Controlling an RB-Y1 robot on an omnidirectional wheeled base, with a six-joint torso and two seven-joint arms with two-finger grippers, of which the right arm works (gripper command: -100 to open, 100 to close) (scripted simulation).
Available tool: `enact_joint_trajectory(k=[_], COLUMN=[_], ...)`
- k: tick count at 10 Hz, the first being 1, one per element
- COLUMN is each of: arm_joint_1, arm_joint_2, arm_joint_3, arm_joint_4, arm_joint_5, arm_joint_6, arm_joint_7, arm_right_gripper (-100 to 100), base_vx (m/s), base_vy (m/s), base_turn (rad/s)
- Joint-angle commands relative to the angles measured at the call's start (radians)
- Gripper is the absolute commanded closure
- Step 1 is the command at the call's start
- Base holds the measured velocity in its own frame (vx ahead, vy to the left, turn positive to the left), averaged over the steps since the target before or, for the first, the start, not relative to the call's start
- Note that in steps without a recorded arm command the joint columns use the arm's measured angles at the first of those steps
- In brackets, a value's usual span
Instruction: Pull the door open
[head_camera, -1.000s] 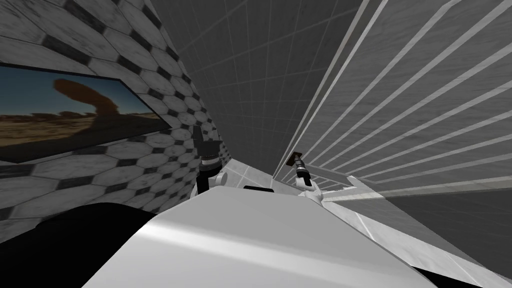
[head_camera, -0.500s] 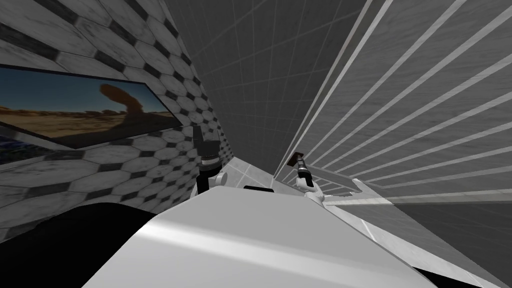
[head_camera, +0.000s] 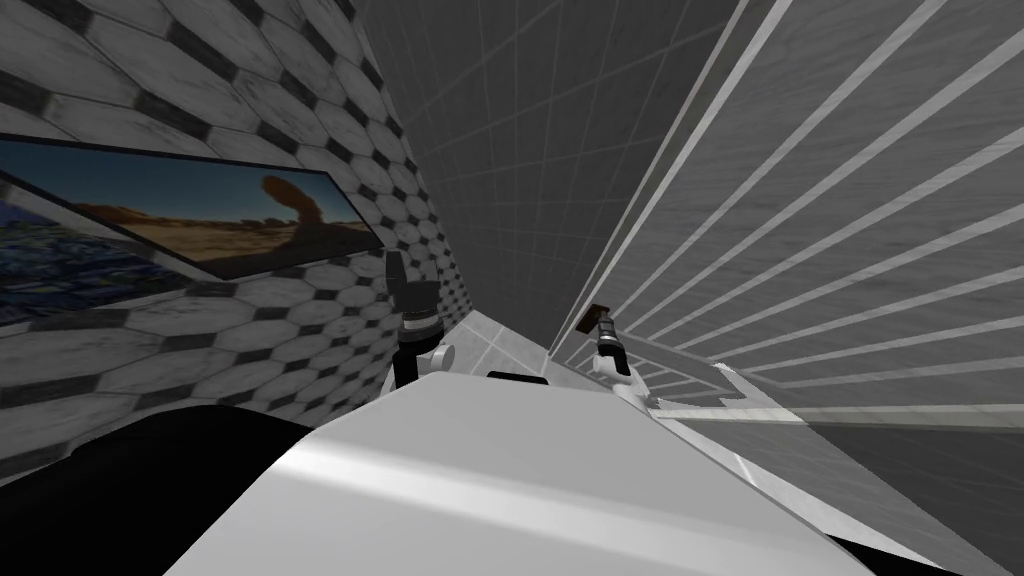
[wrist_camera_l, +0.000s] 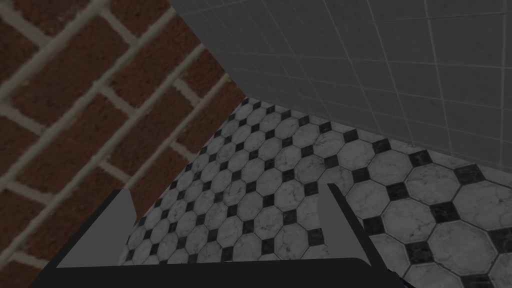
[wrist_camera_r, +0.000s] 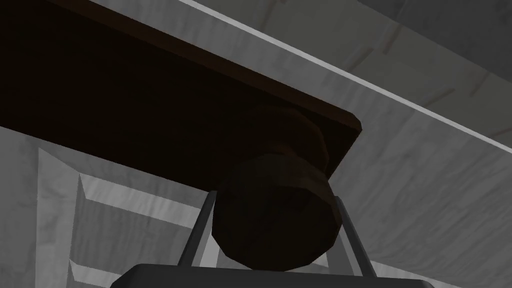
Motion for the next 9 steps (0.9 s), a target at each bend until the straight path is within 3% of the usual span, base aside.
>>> enact_joint_trajectory(k=[1, 3, 4, 5, 9], arm_joint_1=[0.004, 0.005, 0.007, 0.007, 0.01], arm_joint_2=[-0.008, -0.011, -0.015, -0.015, -0.026], arm_joint_3=[-0.003, -0.003, -0.002, -0.002, -0.002], arm_joint_4=[-0.002, -0.002, -0.001, -0.001, 0.0], arm_joint_5=[-0.047, -0.086, -0.126, -0.127, -0.247], arm_joint_6=[-0.003, -0.004, -0.005, -0.005, -0.009], arm_joint_7=[-0.05, -0.094, -0.129, -0.135, -0.253], arm_right_gripper=[100, 100, 100, 100, 100], base_vx=[-0.067, -0.089, -0.072, -0.056, -0.072], base_vy=[-0.016, -0.031, -0.031, -0.023, -0.032], base_turn=[0.125, 0.139, 0.117, 0.07, 0.132])
